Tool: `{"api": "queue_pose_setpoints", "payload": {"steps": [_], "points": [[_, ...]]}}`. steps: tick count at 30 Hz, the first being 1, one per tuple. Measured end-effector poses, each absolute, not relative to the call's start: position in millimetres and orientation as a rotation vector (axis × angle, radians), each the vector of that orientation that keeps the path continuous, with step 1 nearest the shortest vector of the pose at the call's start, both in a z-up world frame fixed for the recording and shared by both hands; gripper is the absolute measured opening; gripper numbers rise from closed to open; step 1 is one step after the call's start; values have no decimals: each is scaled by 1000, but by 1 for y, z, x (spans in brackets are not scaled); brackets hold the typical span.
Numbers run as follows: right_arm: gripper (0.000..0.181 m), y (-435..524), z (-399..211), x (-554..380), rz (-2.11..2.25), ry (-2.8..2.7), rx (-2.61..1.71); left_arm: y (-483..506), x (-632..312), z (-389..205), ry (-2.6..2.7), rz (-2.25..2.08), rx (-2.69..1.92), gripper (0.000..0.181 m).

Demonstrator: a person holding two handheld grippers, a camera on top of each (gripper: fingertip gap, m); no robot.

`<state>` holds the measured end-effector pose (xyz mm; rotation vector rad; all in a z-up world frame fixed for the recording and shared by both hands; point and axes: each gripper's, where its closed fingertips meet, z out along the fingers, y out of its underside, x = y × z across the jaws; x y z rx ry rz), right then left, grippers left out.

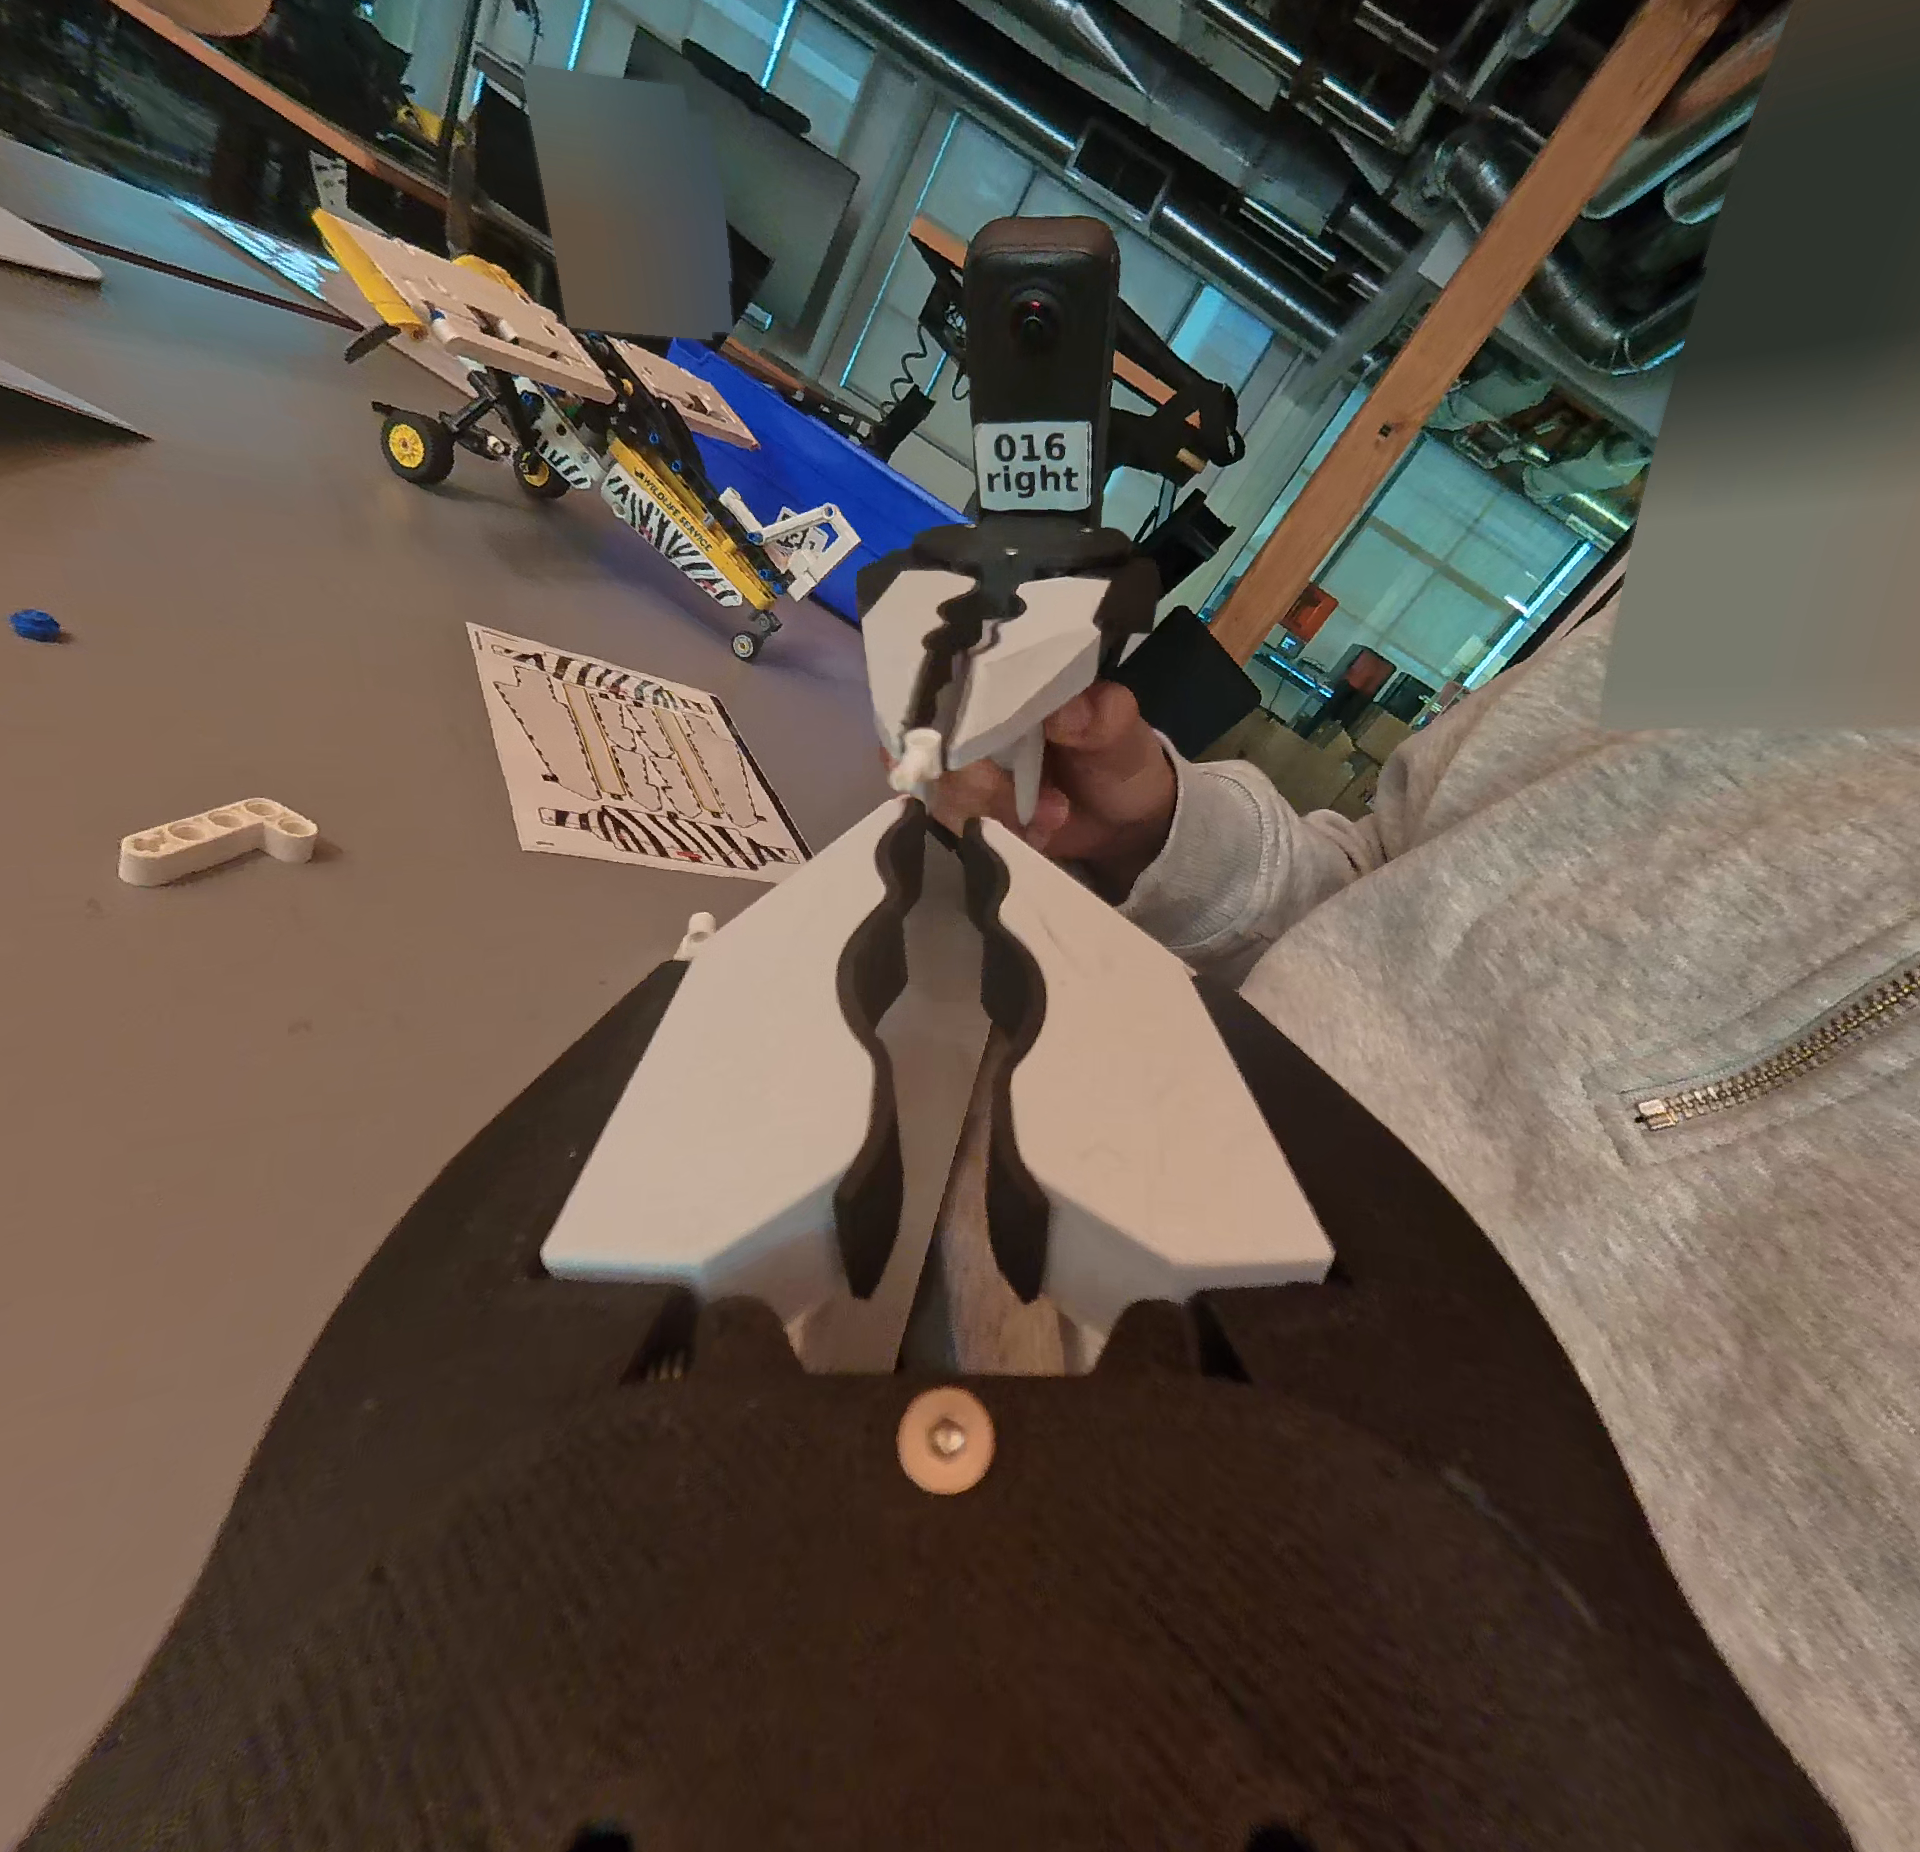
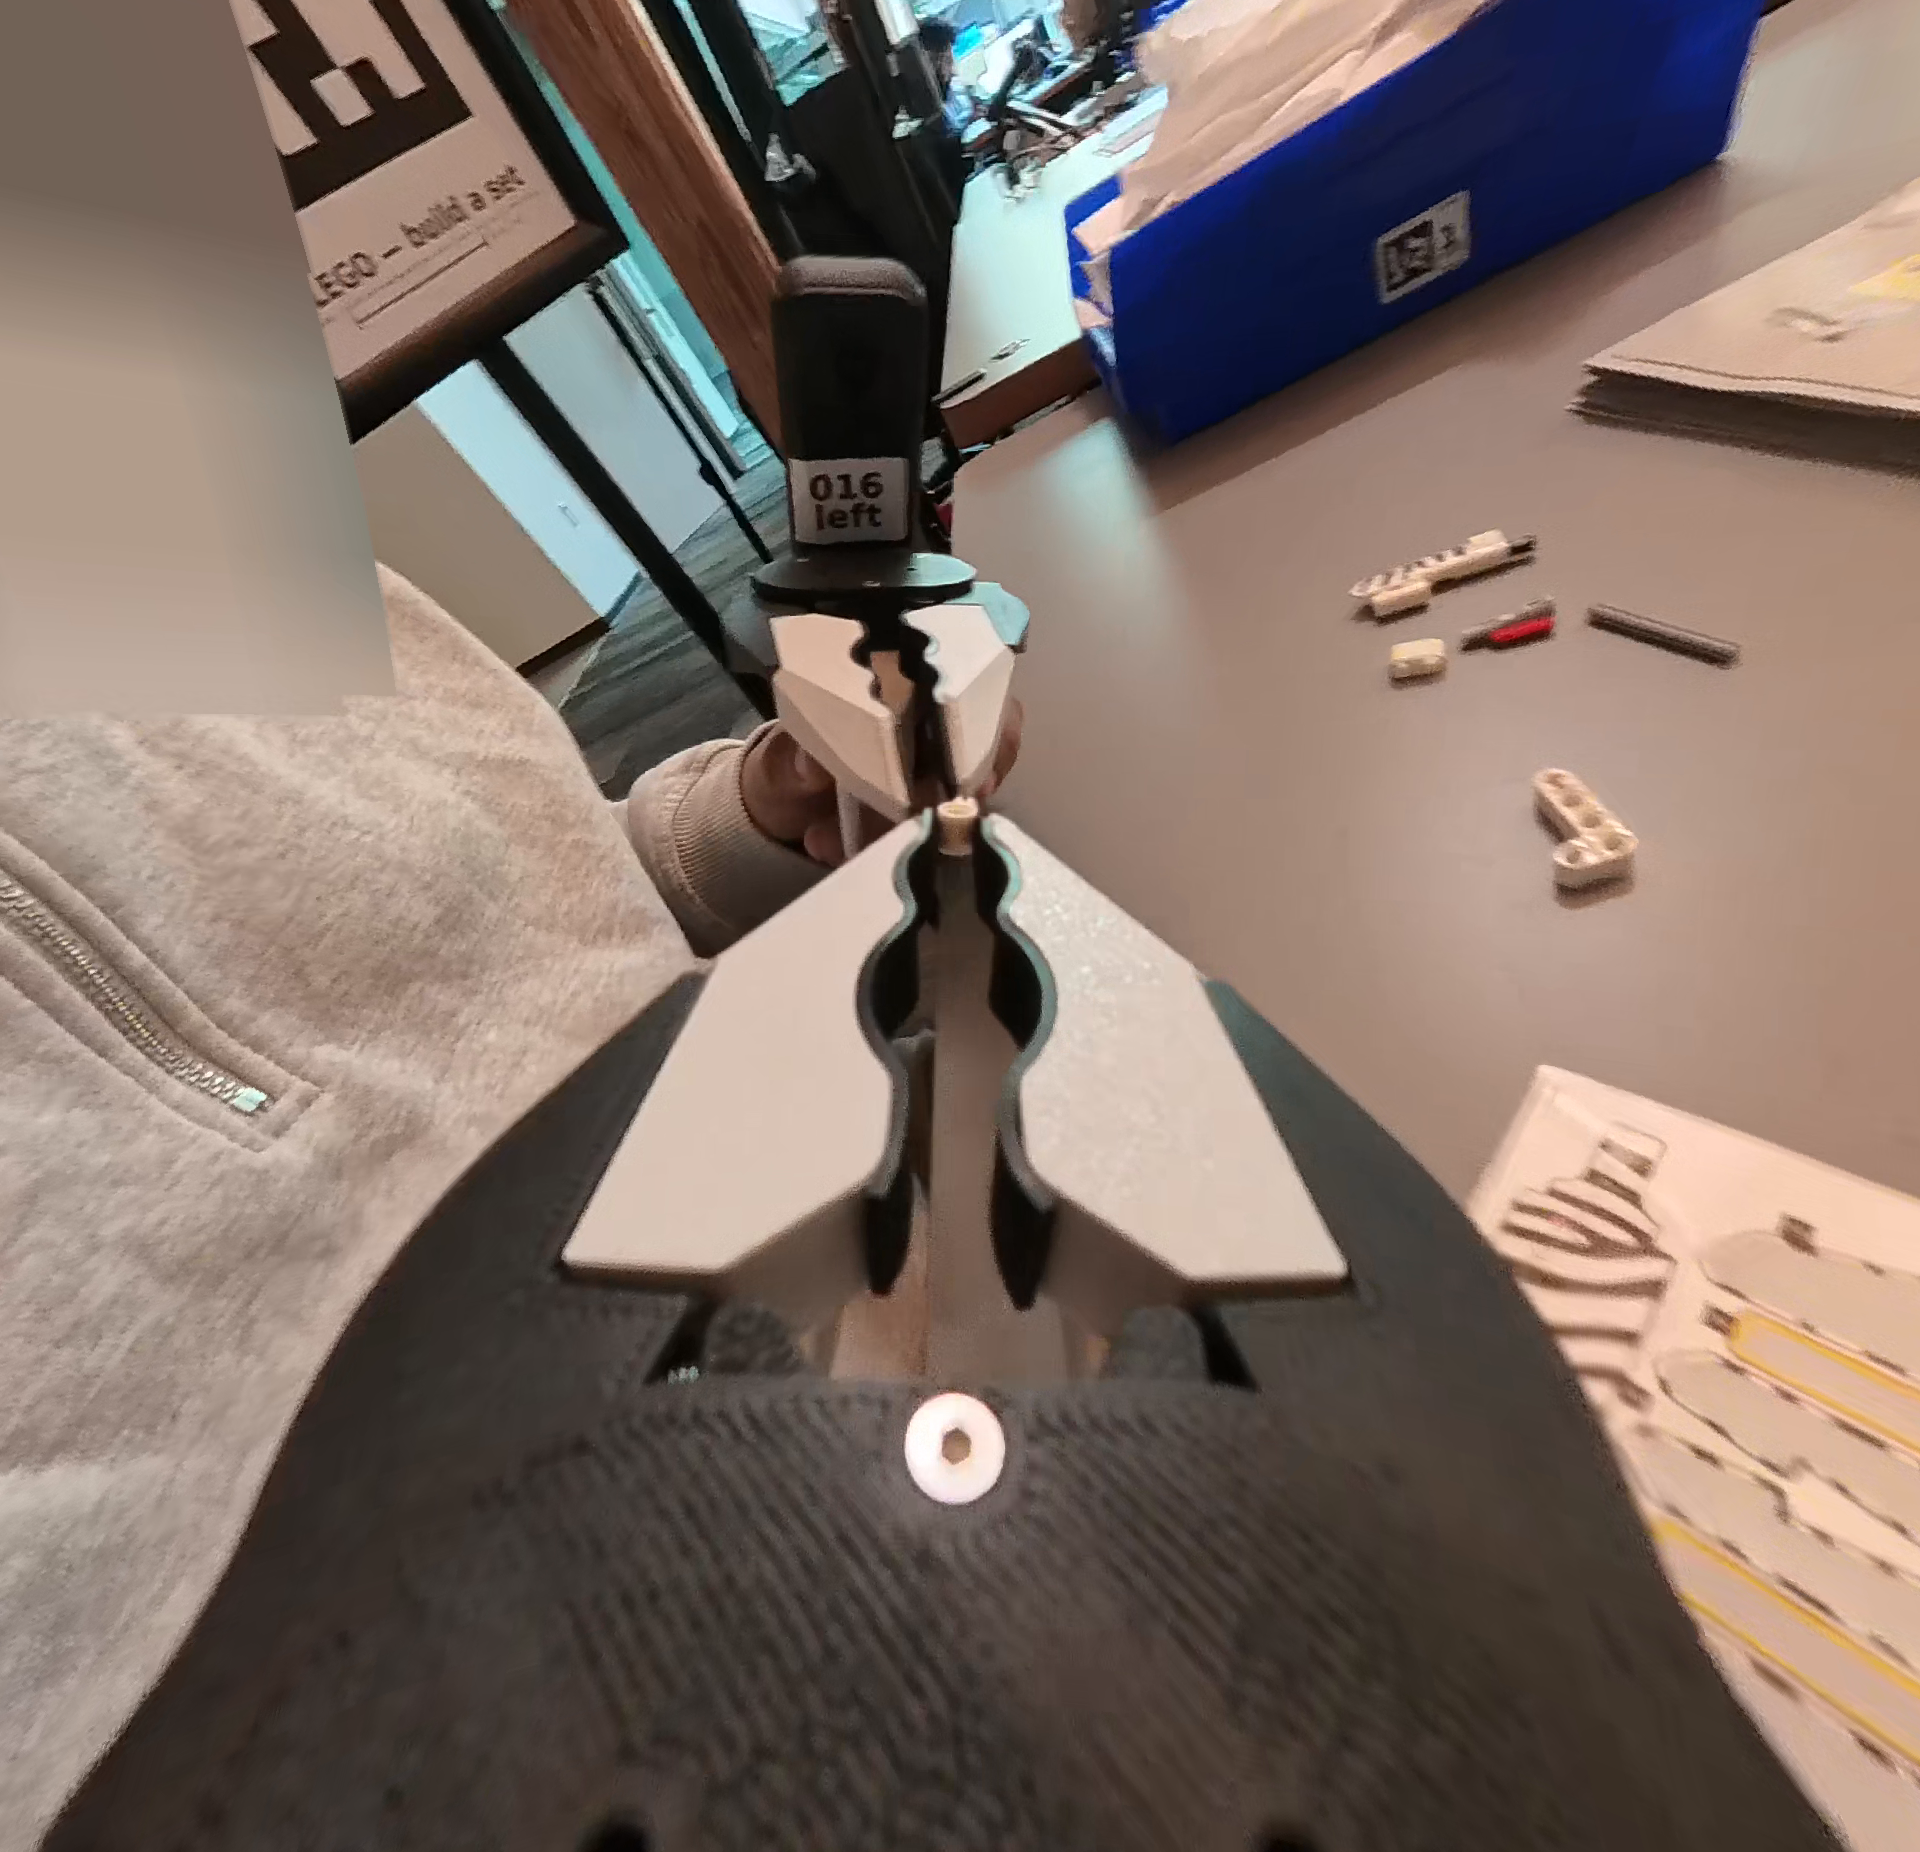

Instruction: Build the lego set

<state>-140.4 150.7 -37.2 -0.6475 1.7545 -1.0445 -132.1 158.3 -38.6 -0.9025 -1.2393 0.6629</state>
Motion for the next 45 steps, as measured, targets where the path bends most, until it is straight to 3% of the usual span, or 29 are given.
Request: {"api": "queue_pose_setpoints", "payload": {"steps": [9,17,22,32,45], "points": [[6,130,-91,-221,-992,2301,-539,96,-114,-37,-1426,832,-749,14],[6,129,-118,-239,-741,2262,-290,-3,-91,-58,-1768,900,-858,27],[5,126,-129,-246,-755,2293,-284,-33,-100,-79,-1869,921,-1025,26],[16,121,-118,-251,-884,2244,-298,-36,-101,-71,-1808,1066,-996,16],[20,109,-83,-214,-1197,2112,-592,-38,-99,-68,-1774,1035,-941,16]]}}
